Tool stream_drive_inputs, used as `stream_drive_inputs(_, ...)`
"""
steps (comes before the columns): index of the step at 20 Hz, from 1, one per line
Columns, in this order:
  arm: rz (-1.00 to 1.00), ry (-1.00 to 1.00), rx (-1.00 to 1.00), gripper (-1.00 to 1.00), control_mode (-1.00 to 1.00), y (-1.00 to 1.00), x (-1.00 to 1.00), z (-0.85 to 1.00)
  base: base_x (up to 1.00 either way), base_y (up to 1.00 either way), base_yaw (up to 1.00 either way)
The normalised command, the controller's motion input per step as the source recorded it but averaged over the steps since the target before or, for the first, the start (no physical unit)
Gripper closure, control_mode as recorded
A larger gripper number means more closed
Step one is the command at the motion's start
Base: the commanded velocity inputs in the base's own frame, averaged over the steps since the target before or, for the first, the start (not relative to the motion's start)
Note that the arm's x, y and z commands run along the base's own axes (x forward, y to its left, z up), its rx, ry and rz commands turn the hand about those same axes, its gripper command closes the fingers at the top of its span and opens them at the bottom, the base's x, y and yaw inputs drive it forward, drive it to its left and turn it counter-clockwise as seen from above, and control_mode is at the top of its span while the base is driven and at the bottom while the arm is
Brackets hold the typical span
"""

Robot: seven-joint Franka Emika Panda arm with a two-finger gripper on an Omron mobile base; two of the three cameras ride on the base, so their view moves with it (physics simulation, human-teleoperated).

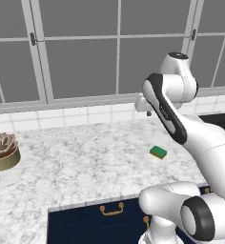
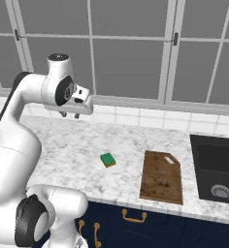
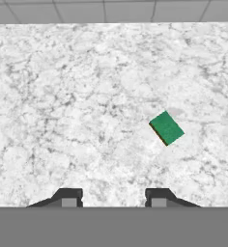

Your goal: Pick up the sponge from the counter and clean the cutting board by briefly scrubbing or pressing down on the cutting board. Once finished, release the sponge.

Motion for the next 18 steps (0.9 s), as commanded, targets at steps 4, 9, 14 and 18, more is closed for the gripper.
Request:
stream_drive_inputs(4, 0.0, 0.0, -0.08, -1.0, -1.0, -0.29, 0.01, -0.14, 0.0, 0.0, 0.0)
stream_drive_inputs(9, 0.1, 0.01, -0.22, -1.0, -1.0, -0.63, 0.06, -0.48, 0.0, 0.0, 0.0)
stream_drive_inputs(14, 0.14, 0.11, -0.18, -1.0, -1.0, -0.27, 0.06, -0.88, 0.0, 0.0, 0.0)
stream_drive_inputs(18, 0.18, 0.11, 0.0, -1.0, -1.0, -0.17, 0.21, -0.92, 0.0, 0.0, 0.0)
